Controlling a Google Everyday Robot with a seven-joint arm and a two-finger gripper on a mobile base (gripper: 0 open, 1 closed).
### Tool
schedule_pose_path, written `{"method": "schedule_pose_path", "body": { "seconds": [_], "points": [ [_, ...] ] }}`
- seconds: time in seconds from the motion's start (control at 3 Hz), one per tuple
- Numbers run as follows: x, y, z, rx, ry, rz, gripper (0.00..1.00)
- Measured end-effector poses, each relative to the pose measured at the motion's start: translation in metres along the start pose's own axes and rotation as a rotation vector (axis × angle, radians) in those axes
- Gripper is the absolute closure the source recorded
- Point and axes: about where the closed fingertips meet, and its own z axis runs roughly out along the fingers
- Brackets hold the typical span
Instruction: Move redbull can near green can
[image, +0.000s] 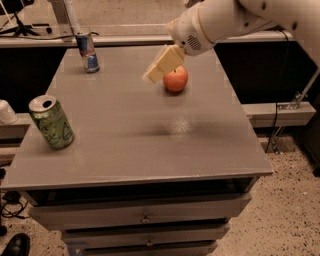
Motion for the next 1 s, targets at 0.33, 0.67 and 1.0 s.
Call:
{"method": "schedule_pose_path", "body": {
  "seconds": [0.33,0.67,1.0],
  "points": [
    [-0.006,-0.032,0.037,0.019,-0.044,-0.006,0.00],
    [-0.008,-0.060,0.070,0.024,-0.080,-0.003,0.00],
    [-0.014,-0.083,0.100,0.028,-0.117,0.005,0.00]
  ]
}}
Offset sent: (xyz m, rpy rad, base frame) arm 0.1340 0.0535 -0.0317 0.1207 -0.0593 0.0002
